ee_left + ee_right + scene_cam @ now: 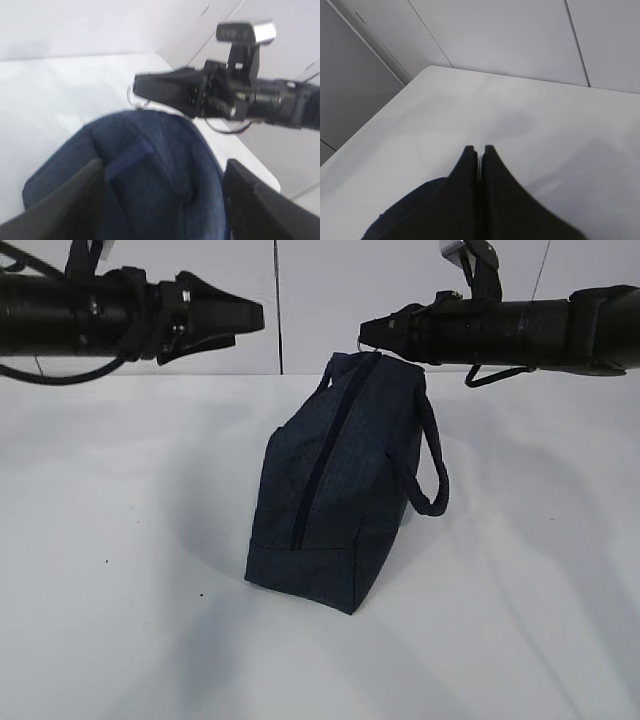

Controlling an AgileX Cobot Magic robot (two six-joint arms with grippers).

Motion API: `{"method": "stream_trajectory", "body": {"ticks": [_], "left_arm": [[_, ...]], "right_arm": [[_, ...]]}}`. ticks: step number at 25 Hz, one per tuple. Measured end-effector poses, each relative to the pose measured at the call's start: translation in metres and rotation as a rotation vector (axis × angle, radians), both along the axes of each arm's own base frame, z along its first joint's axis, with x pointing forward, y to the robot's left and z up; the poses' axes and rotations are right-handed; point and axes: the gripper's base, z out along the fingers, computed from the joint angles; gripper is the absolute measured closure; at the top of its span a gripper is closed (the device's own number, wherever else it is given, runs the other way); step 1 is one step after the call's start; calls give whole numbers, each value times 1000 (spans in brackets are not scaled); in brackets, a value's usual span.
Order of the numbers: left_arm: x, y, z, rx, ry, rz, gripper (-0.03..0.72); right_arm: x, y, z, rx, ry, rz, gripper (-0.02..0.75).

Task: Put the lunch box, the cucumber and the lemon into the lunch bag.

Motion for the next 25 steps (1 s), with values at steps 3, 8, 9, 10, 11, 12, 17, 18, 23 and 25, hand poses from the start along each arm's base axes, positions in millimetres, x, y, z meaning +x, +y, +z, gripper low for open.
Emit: {"method": "stream_trajectory", "body": {"ticks": [3,8,9,10,11,12,17,18,23,25], "left_arm": [[10,-9,5,21,31,-27,183],[28,-28,-1,138,112,-95,186],[31,-31,-3,167,129,-102,188],[35,-35,-2,189,134,-108,188],[37,-39,-2,210,142,-112,190],[41,-41,-3,234,156,-110,195],[56,-58,-9,268,191,-123,213],[58,-61,-12,278,194,-129,214],[63,-78,-23,340,209,-153,215],[64,-84,-24,343,209,-160,216]], "right_arm": [[0,0,0,4,2,2,738],[0,0,0,8,5,4,738],[0,0,0,9,6,3,738],[0,0,0,9,6,4,738],[0,0,0,9,6,4,738],[0,0,0,10,6,4,738],[-1,1,0,13,7,7,738],[-1,1,1,14,7,9,738],[-1,1,1,18,7,13,738],[-1,1,1,19,9,12,738]]}}
